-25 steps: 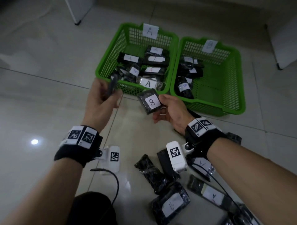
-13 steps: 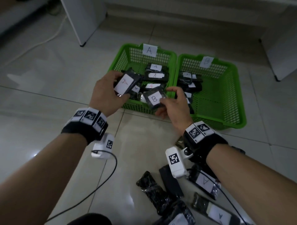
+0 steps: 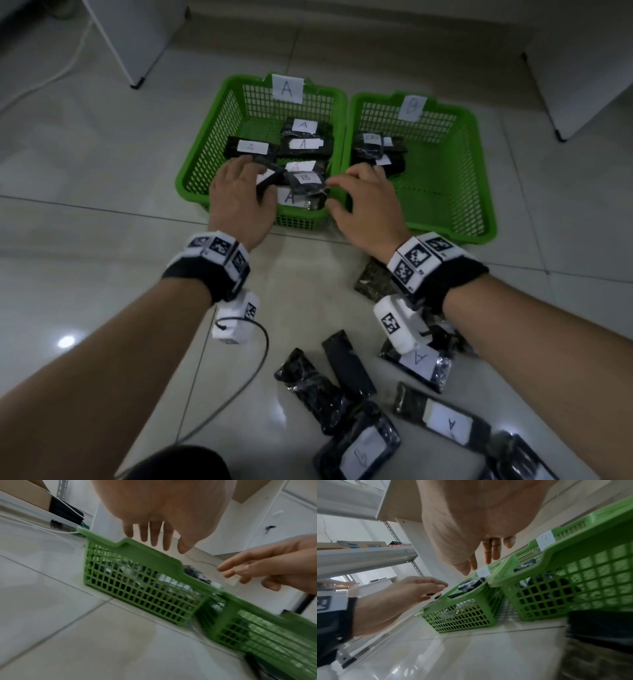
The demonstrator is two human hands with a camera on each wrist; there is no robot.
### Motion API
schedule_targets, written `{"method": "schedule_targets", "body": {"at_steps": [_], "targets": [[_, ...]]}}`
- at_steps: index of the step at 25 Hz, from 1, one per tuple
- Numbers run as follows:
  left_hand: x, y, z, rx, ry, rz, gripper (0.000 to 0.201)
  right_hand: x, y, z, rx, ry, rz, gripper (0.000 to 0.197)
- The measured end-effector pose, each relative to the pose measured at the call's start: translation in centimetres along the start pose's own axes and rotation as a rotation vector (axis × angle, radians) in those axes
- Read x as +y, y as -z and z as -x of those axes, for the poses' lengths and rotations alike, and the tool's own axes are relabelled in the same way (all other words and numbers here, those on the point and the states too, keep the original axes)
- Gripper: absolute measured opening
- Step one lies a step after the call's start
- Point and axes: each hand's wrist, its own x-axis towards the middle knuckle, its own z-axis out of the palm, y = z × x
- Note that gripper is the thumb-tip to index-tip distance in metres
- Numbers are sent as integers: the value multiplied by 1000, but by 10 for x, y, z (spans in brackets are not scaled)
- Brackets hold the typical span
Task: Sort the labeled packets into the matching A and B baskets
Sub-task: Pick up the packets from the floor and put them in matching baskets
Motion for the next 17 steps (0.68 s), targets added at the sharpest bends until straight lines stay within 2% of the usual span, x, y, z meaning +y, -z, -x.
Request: {"method": "schedule_targets", "body": {"at_steps": [2, 3, 5, 7, 9, 11, 12, 14, 17], "targets": [[33, 4, 29, 82, -95, 51, 26, 14, 16, 21, 17, 46, 10, 28], [52, 6, 45, 69, -145, 103, 19, 23, 24, 35, 29, 86, 42, 24], [80, -2, 75, -62, -236, 224, 13, 42, 35, 67, 9, 135, 119, 19], [95, -25, 96, -250, -290, 250, 19, 60, 39, 99, -44, 37, 140, 14], [107, -47, 112, -470, -295, 205, 37, 73, 41, 128, -77, -173, 131, 16], [118, -62, 124, -651, -299, 127, 54, 80, 37, 147, -165, -304, 139, 33], [120, -68, 127, -692, -302, 68, 56, 80, 33, 152, -221, -320, 154, 42], [127, -75, 131, -660, -305, -40, 53, 83, 27, 156, -264, -325, 190, 48], [133, -80, 123, -562, -257, -128, 44, 87, 22, 146, -199, -307, 226, 49]]}}
